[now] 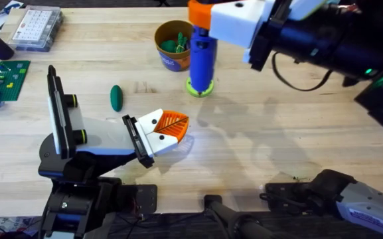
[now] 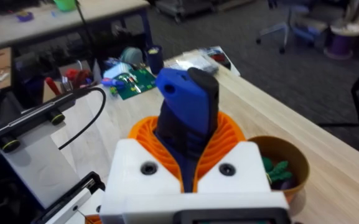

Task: Pick up the gripper from the table and insert it into the empty holder that is missing its gripper. Then pick up a screw, insert it into the mounting hole, and use the screwdriver to tighten it. Finally, clean up the table by picking up the vegetable and placing it into the bucket.

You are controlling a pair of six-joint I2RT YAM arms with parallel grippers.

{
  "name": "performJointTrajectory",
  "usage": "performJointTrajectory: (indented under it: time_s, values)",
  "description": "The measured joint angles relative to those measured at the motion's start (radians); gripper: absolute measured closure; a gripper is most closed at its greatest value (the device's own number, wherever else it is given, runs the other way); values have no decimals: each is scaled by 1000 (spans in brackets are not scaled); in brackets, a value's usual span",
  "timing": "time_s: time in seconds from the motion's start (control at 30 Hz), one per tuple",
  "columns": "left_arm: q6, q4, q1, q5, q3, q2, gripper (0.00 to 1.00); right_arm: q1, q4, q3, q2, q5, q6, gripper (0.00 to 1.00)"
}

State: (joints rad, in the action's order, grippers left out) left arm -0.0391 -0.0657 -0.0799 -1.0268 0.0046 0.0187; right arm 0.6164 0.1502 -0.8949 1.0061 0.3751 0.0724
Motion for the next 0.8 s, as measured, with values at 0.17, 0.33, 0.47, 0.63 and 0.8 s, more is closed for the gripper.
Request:
performJointTrajectory:
  time_s: [0.17, 0.33, 0.47, 0.63, 0.8]
  values:
    - [0, -13, 0, 1, 0, 0, 982, 23, 19, 35, 11, -2, 2, 940]
    - [0, -14, 0, 1, 0, 0, 982, 44, 63, 50, 22, -3, 12, 941]
    - [0, -14, 0, 1, 0, 0, 980, 44, 104, 51, 22, -4, 26, 941]
    - [0, -14, 0, 1, 0, 0, 982, 44, 185, 52, 19, -4, 29, 941]
    - [0, -14, 0, 1, 0, 0, 980, 32, 150, 50, -29, 23, 29, 941]
